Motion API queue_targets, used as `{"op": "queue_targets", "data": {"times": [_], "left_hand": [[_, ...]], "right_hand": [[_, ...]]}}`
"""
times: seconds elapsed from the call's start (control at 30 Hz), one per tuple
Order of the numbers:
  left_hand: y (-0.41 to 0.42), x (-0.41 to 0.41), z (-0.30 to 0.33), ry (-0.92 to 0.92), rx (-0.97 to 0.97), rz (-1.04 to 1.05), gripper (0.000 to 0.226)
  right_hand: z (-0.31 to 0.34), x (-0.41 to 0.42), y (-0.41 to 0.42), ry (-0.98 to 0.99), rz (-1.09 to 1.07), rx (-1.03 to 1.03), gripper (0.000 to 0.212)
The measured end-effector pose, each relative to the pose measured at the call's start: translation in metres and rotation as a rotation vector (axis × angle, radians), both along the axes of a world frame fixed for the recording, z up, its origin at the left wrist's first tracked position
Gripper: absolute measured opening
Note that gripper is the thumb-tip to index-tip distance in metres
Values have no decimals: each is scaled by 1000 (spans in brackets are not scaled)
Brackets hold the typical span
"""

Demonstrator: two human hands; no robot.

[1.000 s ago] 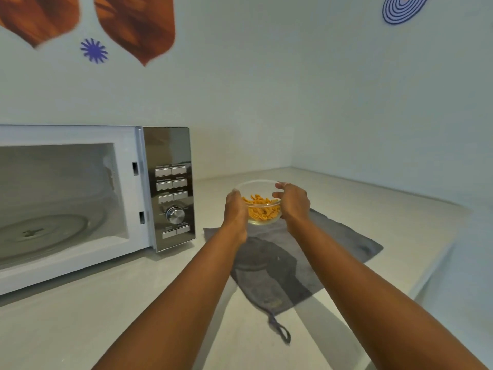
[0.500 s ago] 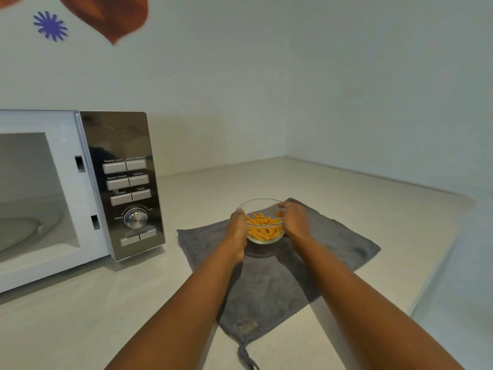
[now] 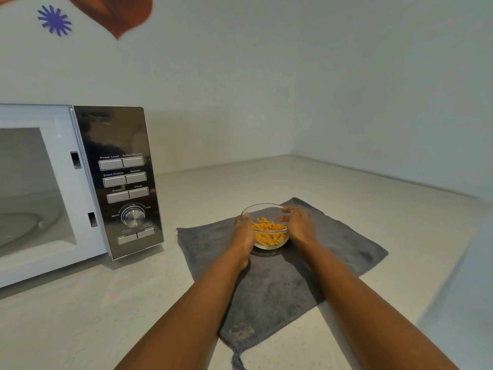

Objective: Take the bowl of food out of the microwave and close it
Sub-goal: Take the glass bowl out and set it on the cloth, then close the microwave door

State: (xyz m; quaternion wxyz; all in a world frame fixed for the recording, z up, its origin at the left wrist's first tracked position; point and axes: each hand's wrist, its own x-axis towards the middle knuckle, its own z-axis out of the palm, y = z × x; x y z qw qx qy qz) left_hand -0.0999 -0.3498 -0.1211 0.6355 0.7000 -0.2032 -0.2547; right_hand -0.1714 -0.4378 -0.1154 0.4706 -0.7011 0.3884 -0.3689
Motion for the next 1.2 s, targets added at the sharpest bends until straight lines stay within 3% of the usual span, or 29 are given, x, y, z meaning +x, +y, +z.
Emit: {"op": "queue_targets", "data": {"times": [0.37, 0.77, 0.83, 0.97, 1.2], "left_hand": [[12, -4, 9, -70, 108, -4, 51], [34, -21, 27, -272, 235, 43, 44], [41, -22, 33, -320, 248, 42, 48], [60, -21, 41, -483, 276, 51, 48], [109, -13, 65, -726, 219, 309, 44]], "right_hand": [[8, -9, 1, 178, -21, -122, 38], [23, -12, 22, 294, -35, -251, 40], [28, -12, 28, 231, -80, -301, 39], [46, -7, 56, -144, -182, -417, 32], [78, 32, 133, -497, -61, -494, 34]]}}
